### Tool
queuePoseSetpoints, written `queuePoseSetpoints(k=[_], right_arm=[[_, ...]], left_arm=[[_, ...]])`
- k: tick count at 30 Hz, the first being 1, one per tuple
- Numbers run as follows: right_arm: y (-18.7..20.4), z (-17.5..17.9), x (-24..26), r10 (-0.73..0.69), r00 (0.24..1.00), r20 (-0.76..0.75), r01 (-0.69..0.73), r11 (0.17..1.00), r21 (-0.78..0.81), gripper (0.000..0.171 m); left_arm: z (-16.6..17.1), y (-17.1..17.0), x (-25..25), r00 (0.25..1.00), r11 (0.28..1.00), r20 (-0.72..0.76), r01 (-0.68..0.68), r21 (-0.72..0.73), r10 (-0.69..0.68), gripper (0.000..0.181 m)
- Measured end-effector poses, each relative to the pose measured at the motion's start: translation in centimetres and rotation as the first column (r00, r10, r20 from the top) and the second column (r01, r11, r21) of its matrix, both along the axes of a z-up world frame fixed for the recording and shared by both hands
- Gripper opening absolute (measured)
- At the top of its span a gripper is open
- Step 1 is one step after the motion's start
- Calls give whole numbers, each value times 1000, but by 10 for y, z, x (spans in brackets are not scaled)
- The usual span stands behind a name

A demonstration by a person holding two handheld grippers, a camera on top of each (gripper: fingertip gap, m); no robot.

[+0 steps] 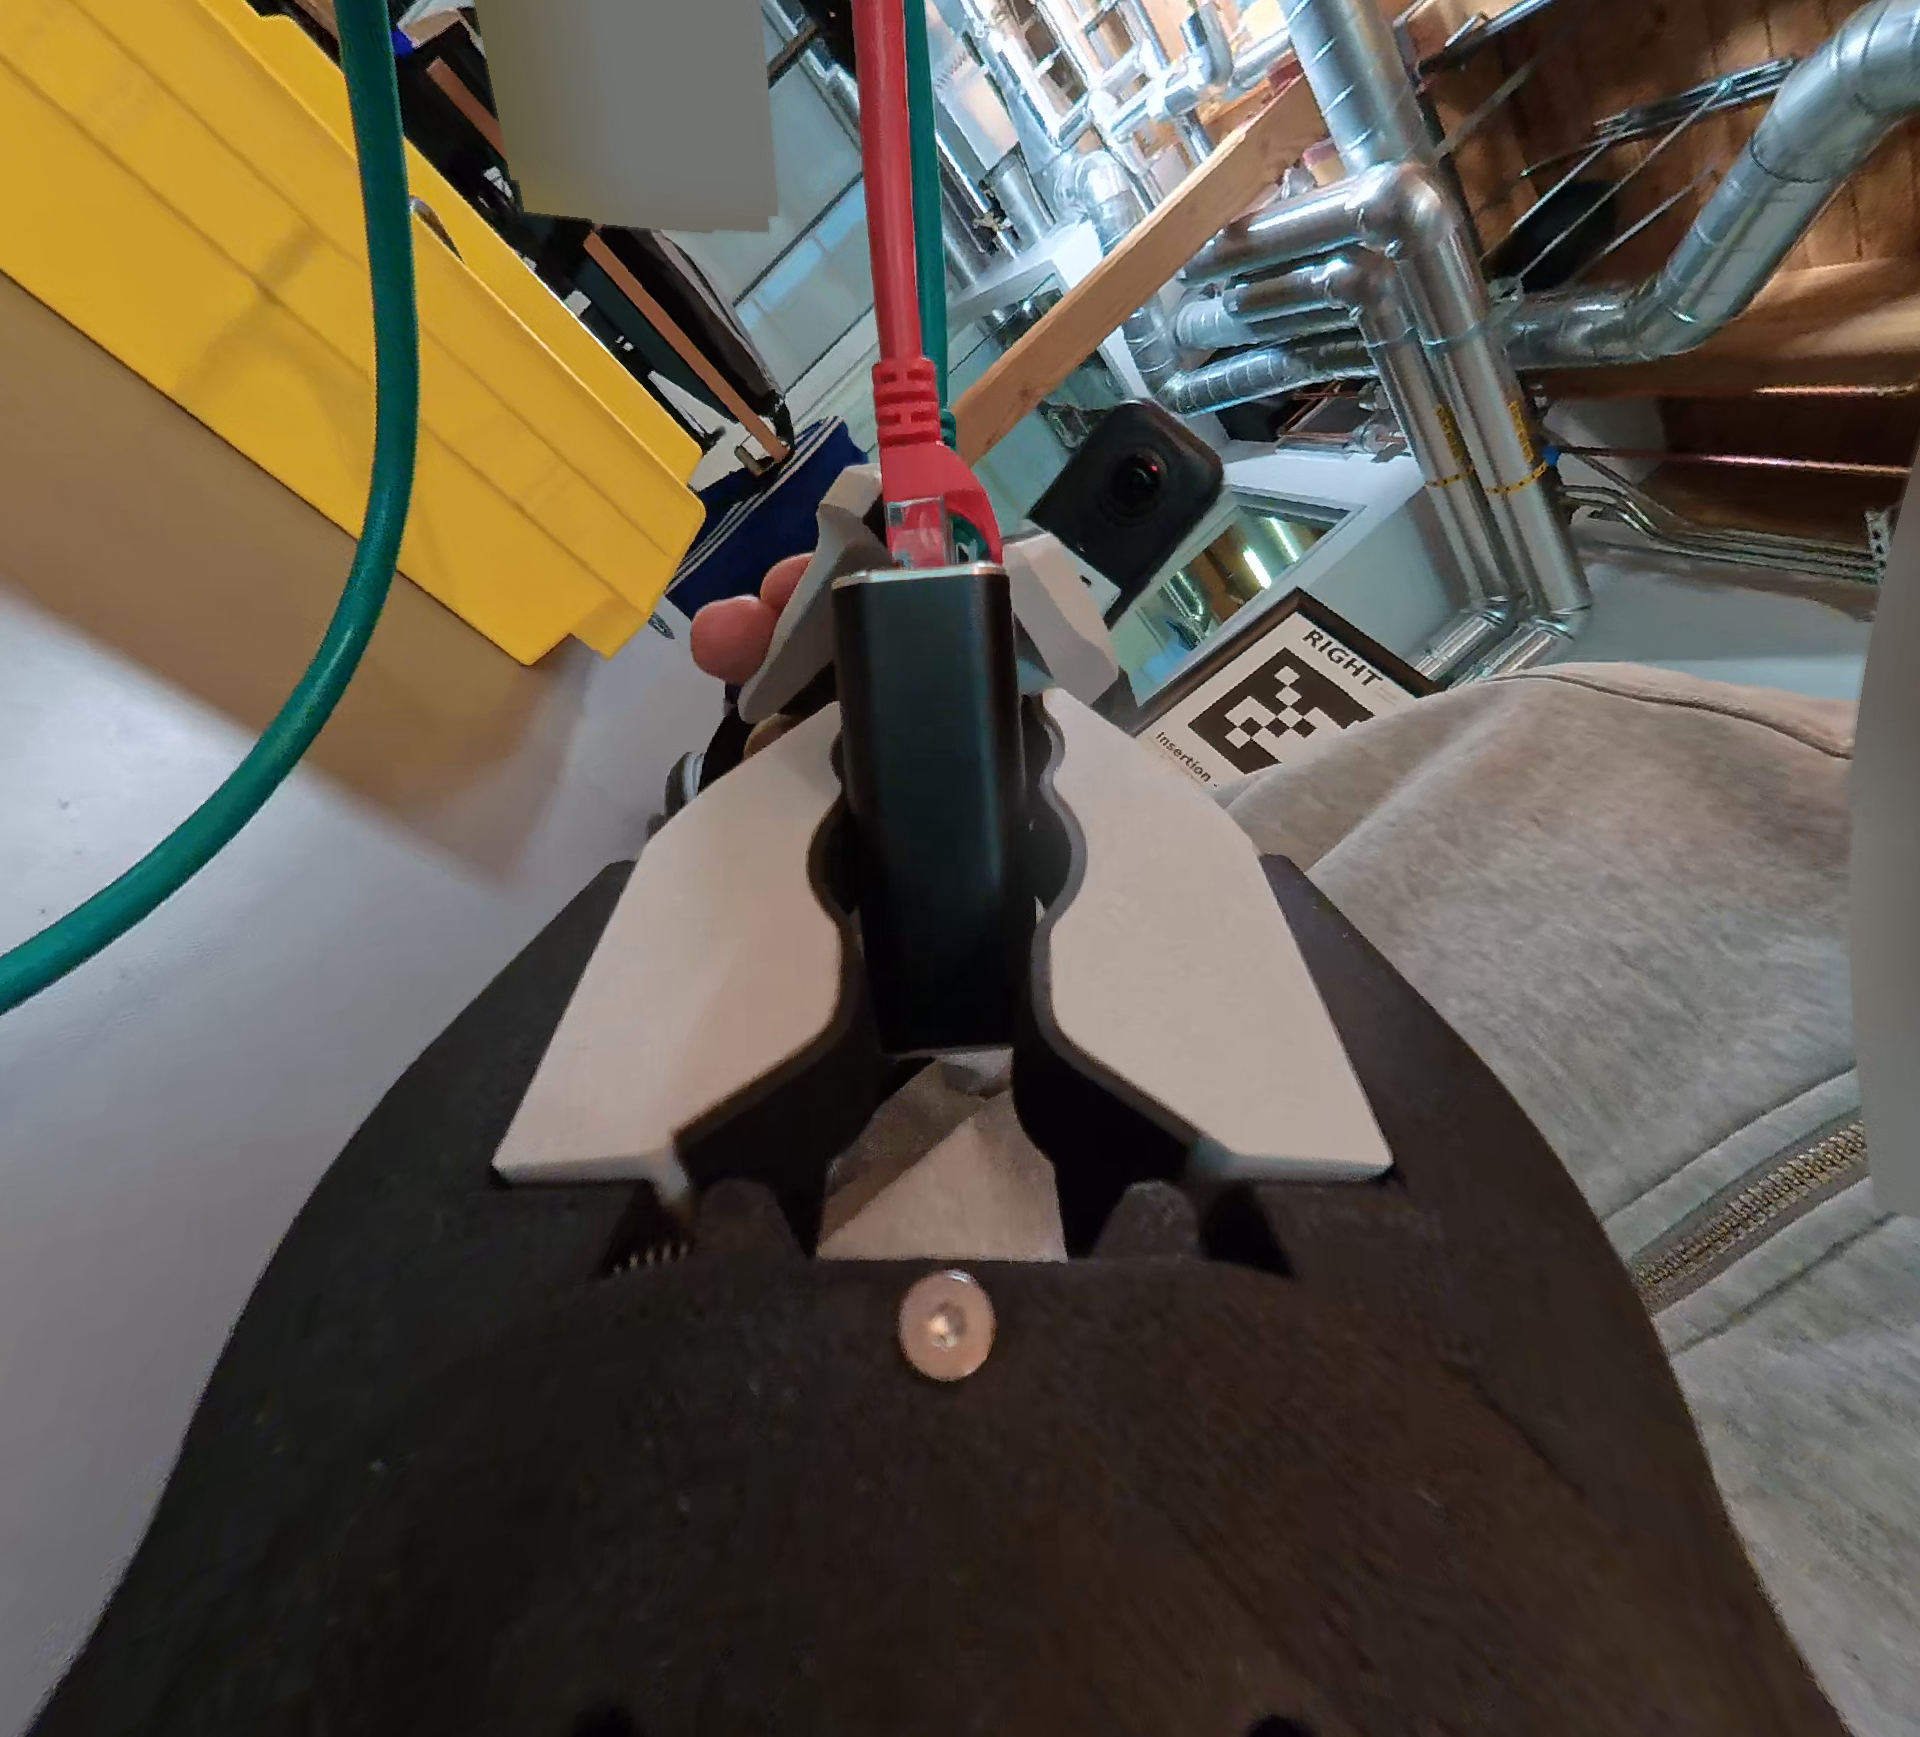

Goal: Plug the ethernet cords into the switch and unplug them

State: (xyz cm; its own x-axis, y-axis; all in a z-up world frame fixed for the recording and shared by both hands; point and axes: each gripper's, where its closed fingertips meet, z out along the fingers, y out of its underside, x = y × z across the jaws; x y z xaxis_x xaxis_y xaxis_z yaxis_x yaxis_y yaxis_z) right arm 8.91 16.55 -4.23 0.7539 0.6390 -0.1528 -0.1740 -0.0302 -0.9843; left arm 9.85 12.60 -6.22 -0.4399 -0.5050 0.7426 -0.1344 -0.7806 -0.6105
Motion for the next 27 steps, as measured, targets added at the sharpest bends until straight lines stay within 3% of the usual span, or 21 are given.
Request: queuePoseSetpoints(k=[3,9,16,18,21,23,25,27], right_arm=[[1,2,-1,26,988,-153,-38,996,-76,15],[5,1,1,4,969,-248,-36,992,-123,15],[6,2,2,-98,995,-23,98,995,-24,16],[6,4,2,-102,994,-39,100,994,-33,16],[8,5,3,-73,981,-178,56,994,-98,15],[14,11,26,-158,935,-318,123,984,-127,15],[20,24,85,-268,873,-408,235,963,-130,13],[14,21,93,-300,906,-298,287,954,-86,14]], left_arm=[[0,-1,-1,1000,1000,0,19,8,-19,29],[-1,0,1,1000,1000,-15,16,8,-16,29],[2,-1,2,1000,999,0,8,-50,-8,30],[4,-2,2,1000,997,11,11,-72,-10,30],[6,-2,2,999,994,31,14,-113,-11,30],[4,-2,2,1000,993,25,7,-118,-4,28],[-10,-36,4,997,997,-15,78,4,-78,29],[6,-55,5,989,987,51,142,-75,-138,28]])
